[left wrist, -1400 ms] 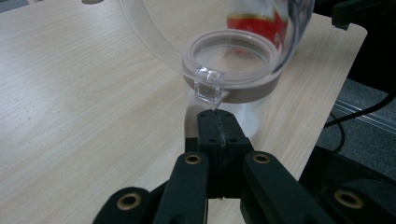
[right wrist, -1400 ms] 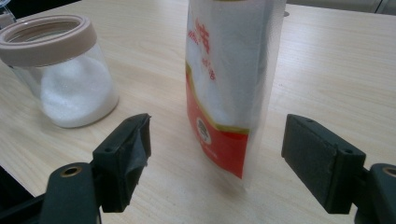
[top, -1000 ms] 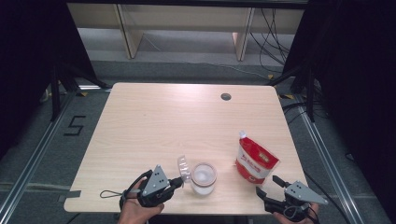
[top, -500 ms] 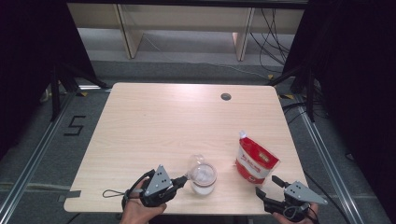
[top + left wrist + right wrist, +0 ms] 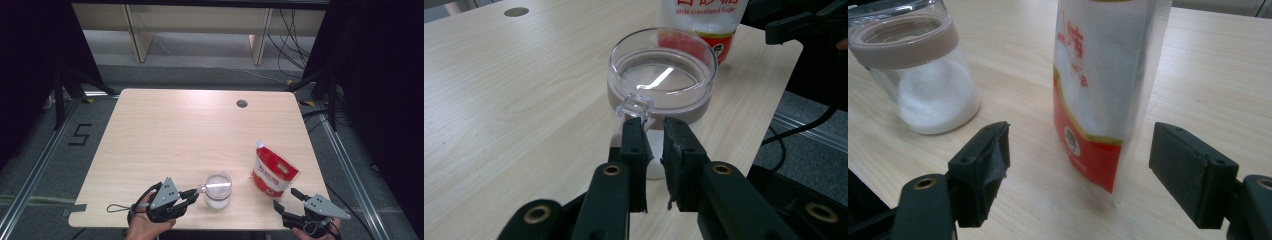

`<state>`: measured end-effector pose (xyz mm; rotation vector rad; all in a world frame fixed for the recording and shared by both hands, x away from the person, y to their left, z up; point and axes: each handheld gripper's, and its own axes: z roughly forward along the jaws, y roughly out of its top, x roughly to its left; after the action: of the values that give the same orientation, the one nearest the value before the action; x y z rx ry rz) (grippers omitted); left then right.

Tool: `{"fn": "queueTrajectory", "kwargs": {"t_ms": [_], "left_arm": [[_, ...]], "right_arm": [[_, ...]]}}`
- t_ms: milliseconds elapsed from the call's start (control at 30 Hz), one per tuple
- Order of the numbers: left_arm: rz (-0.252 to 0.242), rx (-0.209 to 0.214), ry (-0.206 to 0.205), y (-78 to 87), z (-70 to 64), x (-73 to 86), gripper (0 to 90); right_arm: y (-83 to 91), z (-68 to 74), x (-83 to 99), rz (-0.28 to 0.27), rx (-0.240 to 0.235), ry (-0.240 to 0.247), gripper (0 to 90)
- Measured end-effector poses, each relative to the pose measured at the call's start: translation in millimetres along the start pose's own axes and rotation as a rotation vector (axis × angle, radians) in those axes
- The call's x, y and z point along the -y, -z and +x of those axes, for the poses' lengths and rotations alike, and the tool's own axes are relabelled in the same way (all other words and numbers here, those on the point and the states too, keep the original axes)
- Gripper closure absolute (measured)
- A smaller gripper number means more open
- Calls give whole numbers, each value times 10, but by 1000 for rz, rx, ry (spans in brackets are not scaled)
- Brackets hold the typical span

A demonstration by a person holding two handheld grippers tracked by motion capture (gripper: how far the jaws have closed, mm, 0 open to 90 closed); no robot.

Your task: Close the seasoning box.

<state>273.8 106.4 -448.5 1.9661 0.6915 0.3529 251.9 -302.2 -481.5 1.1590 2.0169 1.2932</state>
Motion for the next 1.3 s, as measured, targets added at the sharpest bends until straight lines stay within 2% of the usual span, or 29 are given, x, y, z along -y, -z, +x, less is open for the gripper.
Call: {"fn": "queueTrajectory", "kwargs": {"t_ms": [33,100,133,167,233,267,300,367,467,500,600,633,767,833,900,967,1067,1133,1267,1300], "left_arm": [[-6,9,20,-2,0,13,777],[-2,-5,25,32,17,34,742],[-8,-1,31,43,31,44,728],[-3,-5,33,57,37,48,709],[2,-3,18,80,64,59,665],[-3,-3,41,95,64,74,653],[-13,3,40,96,67,76,612],[0,13,67,112,79,98,504],[-3,21,62,124,89,121,452],[2,14,70,139,86,148,406],[12,4,77,156,87,184,346],[21,2,66,168,95,192,330],[22,-8,83,187,82,248,276],[45,-19,70,210,84,276,252],[50,-25,86,215,72,308,221],[64,-24,80,225,79,338,194],[70,-30,98,231,77,409,159],[70,-20,97,237,89,449,157],[89,-43,93,269,88,493,157],[86,-42,103,274,83,504,157]], "right_arm": [[0,0,0,-1,0,0,250],[4,4,-3,9,0,2,250],[9,29,-3,14,-1,-29,250],[1,-6,-6,3,4,23,250],[1,-5,-6,2,3,23,250],[0,-5,-6,1,3,22,250],[1,-5,-6,0,3,21,248],[0,-6,-5,0,2,20,243],[-1,-5,-5,-2,0,19,241],[-6,-2,-3,-11,6,20,238],[-2,-7,-6,-4,4,19,237],[-2,-7,-6,-6,5,19,236],[-2,-10,-4,-5,5,20,233],[-4,-11,-2,-3,5,18,231],[-5,2,2,6,-3,-8,228],[-10,7,4,-1,-2,-18,225],[-17,-5,3,-5,-6,3,224],[-11,7,2,0,2,-1,222],[-12,12,0,1,1,-1,218],[-12,13,1,1,2,-1,218]]}}
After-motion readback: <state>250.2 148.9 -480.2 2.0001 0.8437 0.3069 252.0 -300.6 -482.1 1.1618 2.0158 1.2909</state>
